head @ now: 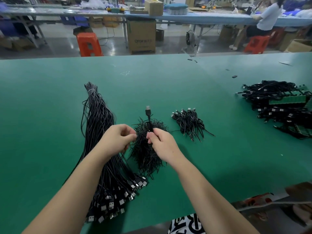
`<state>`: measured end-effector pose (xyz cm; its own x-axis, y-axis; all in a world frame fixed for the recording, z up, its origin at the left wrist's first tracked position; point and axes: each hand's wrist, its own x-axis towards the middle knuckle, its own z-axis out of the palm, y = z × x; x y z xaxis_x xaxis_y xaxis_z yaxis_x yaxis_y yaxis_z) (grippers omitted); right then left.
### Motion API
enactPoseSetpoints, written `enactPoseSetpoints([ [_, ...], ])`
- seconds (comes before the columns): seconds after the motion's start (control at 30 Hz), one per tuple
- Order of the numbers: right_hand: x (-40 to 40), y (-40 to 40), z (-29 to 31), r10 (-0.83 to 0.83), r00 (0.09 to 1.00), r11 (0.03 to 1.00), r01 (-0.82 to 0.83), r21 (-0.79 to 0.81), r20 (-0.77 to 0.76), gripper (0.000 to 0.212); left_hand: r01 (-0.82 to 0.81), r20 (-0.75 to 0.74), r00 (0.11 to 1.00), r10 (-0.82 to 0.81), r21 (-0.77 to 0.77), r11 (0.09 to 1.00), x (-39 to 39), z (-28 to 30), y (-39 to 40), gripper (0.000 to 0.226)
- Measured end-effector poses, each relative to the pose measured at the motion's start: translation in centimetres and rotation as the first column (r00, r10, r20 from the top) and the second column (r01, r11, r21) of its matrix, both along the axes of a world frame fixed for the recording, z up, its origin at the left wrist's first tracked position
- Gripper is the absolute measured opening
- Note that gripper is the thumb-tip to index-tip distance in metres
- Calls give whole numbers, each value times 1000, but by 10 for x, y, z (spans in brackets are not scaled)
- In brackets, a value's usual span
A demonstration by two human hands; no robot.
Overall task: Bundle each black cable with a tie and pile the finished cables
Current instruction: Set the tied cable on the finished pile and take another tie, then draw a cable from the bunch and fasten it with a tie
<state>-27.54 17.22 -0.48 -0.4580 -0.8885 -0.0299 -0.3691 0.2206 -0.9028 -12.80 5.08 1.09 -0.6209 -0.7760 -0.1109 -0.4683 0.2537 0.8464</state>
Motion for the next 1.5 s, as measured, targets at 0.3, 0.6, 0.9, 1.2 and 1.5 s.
enactPoseSetpoints([
  [0.3,-1,8,-4,-34,996,999,34,4,84,29,-120,315,922,226,-323,939,-10,-69,1,17],
  [0.6,-1,10,-9,-9,997,1000,7,26,73,30,-144,349,901,256,-315,938,-21,-75,-3,17],
  [0.9,-2,8,-7,7,997,1000,-7,2,76,28,-174,317,904,287,-340,924,12,-58,-7,11],
  [1.2,16,6,0,177,984,984,-177,-2,7,27,-290,-36,956,291,-276,917,13,-16,8,14],
  [1.5,19,6,2,190,971,980,-179,-81,148,19,-162,-222,968,116,-203,966,0,6,36,15],
])
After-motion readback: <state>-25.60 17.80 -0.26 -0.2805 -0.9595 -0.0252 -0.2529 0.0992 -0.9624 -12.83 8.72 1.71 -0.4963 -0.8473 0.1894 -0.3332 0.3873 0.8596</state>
